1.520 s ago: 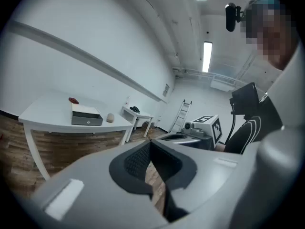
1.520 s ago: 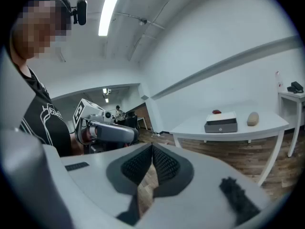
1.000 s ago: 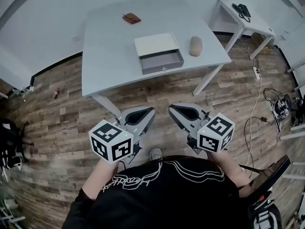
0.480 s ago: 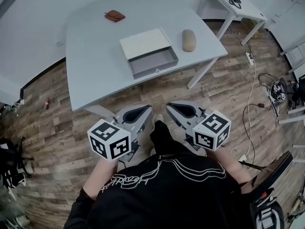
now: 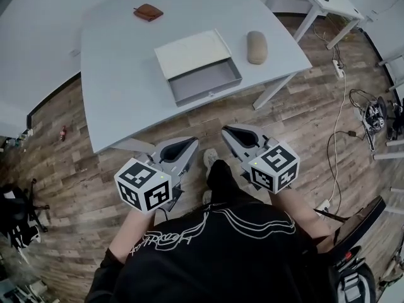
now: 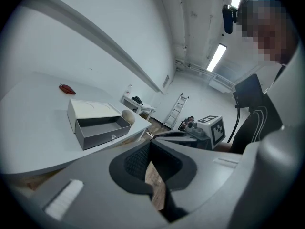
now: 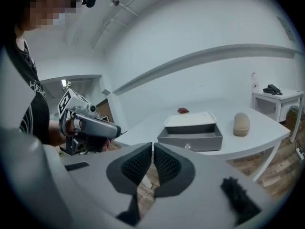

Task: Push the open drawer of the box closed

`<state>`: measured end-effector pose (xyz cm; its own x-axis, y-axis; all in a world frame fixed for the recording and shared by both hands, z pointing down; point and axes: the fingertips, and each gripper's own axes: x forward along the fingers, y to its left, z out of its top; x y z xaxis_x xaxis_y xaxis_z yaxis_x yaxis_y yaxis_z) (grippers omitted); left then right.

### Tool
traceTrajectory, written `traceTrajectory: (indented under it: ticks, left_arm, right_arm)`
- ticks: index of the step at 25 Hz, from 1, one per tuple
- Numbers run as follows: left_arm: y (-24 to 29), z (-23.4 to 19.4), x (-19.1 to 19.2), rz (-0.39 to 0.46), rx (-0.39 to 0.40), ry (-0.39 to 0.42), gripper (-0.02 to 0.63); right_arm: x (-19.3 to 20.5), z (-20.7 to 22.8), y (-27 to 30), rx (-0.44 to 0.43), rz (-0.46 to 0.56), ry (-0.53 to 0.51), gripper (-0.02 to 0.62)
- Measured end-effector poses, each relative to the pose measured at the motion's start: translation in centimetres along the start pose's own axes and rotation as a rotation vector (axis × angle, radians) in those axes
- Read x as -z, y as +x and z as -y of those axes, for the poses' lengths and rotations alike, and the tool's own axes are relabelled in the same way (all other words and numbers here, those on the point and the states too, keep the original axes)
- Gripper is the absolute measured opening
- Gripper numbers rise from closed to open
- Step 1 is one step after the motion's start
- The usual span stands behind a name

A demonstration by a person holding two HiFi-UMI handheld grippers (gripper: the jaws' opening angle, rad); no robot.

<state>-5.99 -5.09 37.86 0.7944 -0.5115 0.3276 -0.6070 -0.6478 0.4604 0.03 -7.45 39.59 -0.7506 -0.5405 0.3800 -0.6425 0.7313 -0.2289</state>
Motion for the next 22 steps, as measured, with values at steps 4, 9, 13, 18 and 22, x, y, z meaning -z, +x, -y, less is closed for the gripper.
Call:
traceTrajectory:
  ticks: [4,9,13,18,22]
  left_arm:
    - [0.9,-1.3,-0.2,-0.006,-0.011,-0.014,0.006]
    - [1.5,-3.0,-0.1,-0.020,-0.029,-0.033,0.006]
    - [1.5,-5.2,0.1,-0.019,-0.054,-0.071,0.006]
    - [0.9,-7.9,0.2,-0.024,-0.087,-0.091,0.006]
    - [0.8,-10.4,-0.3,-0.019,-0.123,-0.101,0.006]
  right_arm:
    - [0.5,2.1,1.8,0.028,-0.013,-0.003,0.011]
    - [0.8,4.7,3.9,0.076,-0.016,-0.022,0.029]
    - [1.6,6.8,6.6,0.126,-0.049,-0.071,0.064]
    - [3.7,9.0,9.7,0.178,-0.109,-0.077,0.075]
    - [4.9,10.2,11.5,0.199,-0.145,-0.085,0.077]
